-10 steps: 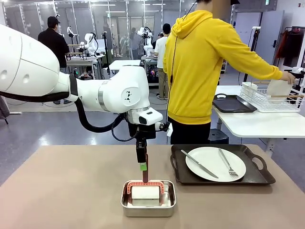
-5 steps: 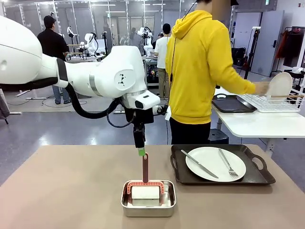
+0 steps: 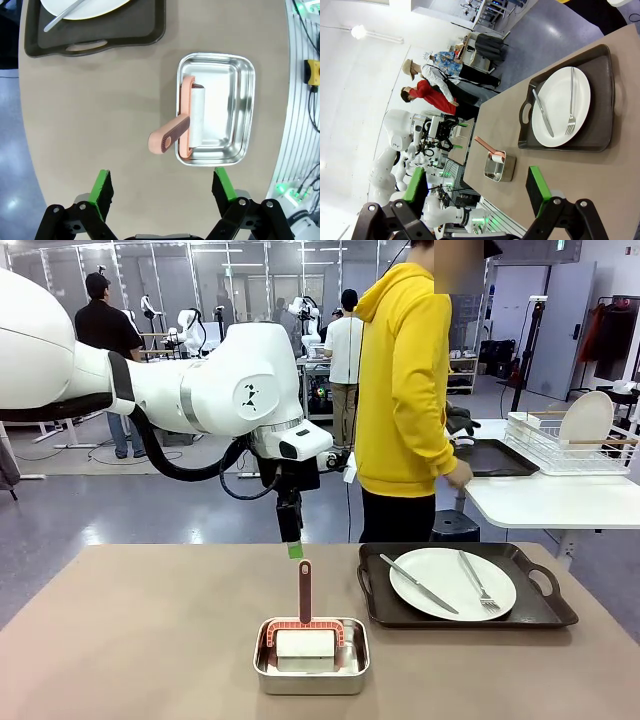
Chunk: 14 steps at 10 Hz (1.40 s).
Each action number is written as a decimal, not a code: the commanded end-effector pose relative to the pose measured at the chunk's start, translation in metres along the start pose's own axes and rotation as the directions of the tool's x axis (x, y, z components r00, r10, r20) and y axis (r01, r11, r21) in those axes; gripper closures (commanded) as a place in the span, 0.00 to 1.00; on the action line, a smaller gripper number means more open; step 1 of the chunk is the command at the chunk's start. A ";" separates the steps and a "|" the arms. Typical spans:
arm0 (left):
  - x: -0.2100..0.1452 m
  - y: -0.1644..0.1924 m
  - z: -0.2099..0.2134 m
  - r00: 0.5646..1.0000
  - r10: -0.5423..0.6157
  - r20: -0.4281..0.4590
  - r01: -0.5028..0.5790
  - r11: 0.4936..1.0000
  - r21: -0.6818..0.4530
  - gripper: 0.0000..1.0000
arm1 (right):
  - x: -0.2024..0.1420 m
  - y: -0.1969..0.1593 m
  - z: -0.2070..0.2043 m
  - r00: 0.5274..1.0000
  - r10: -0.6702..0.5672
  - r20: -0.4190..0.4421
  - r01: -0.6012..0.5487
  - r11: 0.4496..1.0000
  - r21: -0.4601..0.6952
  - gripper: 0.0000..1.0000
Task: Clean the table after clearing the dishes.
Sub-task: Place the Lint Roller back on top of the Airtight Container, then when the right (or left) Handle tray is removed, use the right hand (or left hand) to clean the right (or left) side of the table with the Lint Roller.
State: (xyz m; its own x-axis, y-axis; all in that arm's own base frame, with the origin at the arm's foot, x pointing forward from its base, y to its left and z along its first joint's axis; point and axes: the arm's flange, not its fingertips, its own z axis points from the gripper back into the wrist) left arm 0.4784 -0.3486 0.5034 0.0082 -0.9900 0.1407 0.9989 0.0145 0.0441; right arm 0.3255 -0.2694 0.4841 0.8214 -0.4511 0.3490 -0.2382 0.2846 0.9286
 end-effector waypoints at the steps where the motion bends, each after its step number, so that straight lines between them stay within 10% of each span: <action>1: 0.000 0.000 0.002 1.000 0.000 0.001 0.000 1.000 0.003 0.00 | -0.002 0.003 0.001 1.000 0.004 0.002 -0.004 1.000 0.006 0.00; 14: 0.000 0.000 0.002 1.000 0.000 0.001 0.000 1.000 0.003 0.00 | -0.002 0.003 0.001 1.000 0.004 0.002 -0.004 1.000 0.006 0.00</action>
State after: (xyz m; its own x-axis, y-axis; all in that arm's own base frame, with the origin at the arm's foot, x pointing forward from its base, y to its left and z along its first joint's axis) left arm 0.4785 -0.3487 0.5034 0.0081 -0.9900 0.1407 0.9989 0.0145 0.0441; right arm 0.3255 -0.2694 0.4841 0.8214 -0.4511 0.3489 -0.2382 0.2846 0.9286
